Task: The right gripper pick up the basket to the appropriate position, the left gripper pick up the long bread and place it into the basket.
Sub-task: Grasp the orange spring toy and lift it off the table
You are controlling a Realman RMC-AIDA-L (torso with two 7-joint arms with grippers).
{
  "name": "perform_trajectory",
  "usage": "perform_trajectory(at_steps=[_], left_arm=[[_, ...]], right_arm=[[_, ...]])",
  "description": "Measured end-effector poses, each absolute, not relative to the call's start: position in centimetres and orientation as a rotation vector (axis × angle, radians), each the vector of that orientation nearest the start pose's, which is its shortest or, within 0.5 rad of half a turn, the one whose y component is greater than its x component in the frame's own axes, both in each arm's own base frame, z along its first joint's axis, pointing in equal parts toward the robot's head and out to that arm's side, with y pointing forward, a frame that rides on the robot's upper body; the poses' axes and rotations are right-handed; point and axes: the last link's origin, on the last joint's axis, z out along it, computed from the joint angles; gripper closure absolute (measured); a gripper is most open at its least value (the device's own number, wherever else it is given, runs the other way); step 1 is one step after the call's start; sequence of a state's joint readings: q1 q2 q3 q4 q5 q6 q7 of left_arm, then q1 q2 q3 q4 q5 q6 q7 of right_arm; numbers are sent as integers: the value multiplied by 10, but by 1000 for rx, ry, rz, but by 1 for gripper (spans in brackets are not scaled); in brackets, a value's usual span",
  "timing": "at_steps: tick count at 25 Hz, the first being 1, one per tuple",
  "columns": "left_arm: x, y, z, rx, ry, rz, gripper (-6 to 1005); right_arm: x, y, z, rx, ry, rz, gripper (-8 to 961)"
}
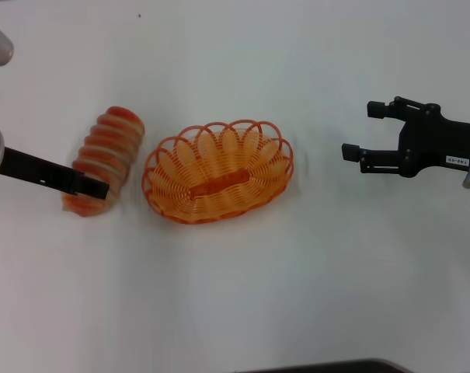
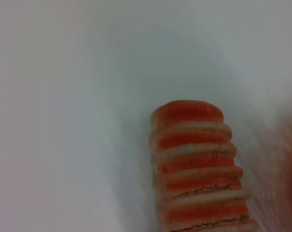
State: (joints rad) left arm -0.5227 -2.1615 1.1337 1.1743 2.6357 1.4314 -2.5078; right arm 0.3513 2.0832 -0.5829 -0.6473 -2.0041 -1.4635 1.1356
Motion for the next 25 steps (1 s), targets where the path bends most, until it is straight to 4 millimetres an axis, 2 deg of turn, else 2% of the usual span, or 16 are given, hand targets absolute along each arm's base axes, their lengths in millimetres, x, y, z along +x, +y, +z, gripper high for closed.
perform_trajectory(at_steps=[12,25], left_arm=[[-244,346,-7,-2429,-1291,295,466],[-244,346,-7,-2433,-1289,298,549]], right_arm=[[333,290,10,-2514,595,551,6],[332,290,9,-2517,594,550,6]])
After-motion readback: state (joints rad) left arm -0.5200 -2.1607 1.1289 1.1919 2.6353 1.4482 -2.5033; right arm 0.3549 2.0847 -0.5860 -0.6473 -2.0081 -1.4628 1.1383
